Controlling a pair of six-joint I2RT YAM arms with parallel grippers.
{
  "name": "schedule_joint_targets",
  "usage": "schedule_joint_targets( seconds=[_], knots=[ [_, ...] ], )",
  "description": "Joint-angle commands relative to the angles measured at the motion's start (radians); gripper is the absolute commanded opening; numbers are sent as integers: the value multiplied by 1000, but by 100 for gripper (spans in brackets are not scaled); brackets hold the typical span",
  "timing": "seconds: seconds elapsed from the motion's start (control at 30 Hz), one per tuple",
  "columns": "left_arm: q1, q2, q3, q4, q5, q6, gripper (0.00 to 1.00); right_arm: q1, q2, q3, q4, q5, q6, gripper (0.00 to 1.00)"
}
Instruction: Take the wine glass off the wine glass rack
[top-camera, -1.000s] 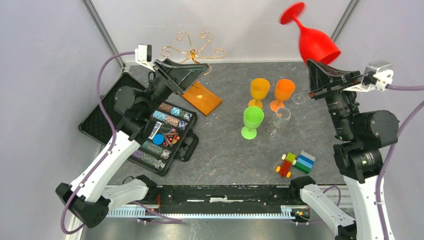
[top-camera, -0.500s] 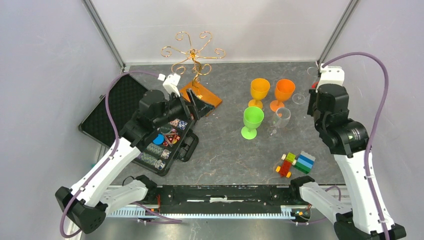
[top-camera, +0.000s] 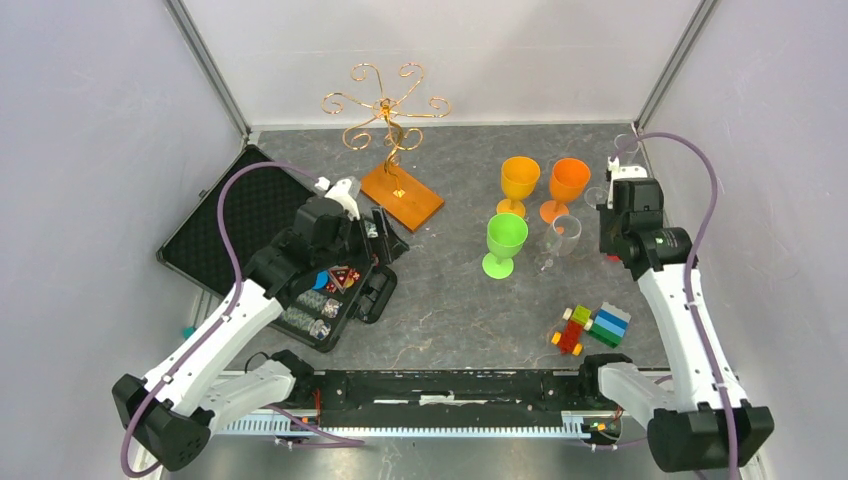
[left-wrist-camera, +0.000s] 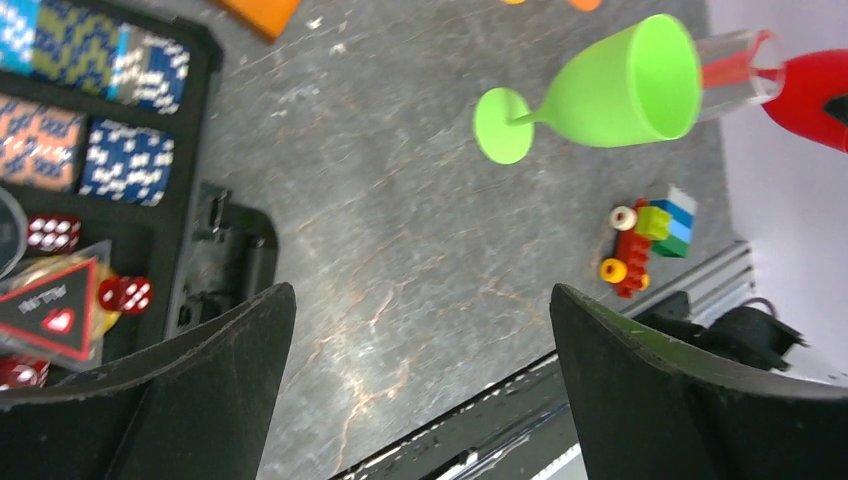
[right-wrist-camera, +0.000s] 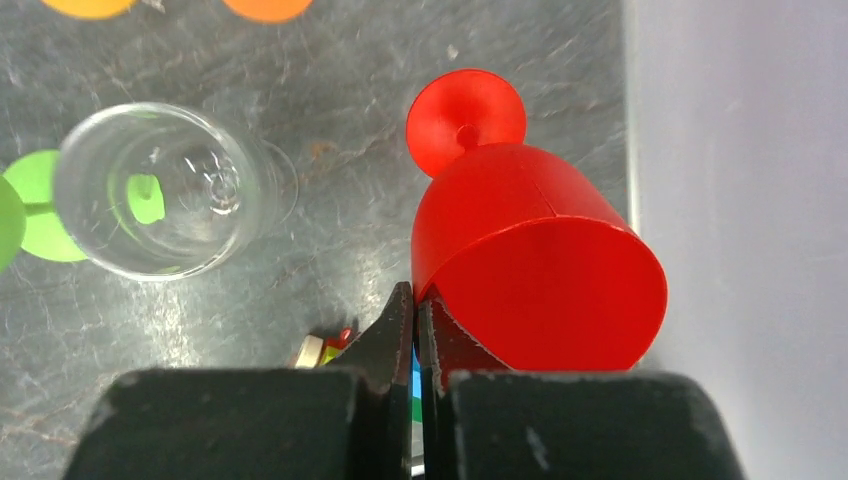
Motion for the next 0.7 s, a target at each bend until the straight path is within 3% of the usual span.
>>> schedule_joint_targets(
  seconds=[0.0,0.3,0.47,0.67],
  knots=[
    [-4,8,19,-109,-112,-12,100,-86,31,-53,99,-212,-42,0],
    [5,121,113,-228,-125,162,100,-135,146,-60,108,-290,-53,0],
    [8,82,72,-227,-183,174,100,-141,190,-28,85,-277,-54,0],
    [8,57,57,-216,-151,212,100,-142,223,25,45,-249,-53,5]
  ],
)
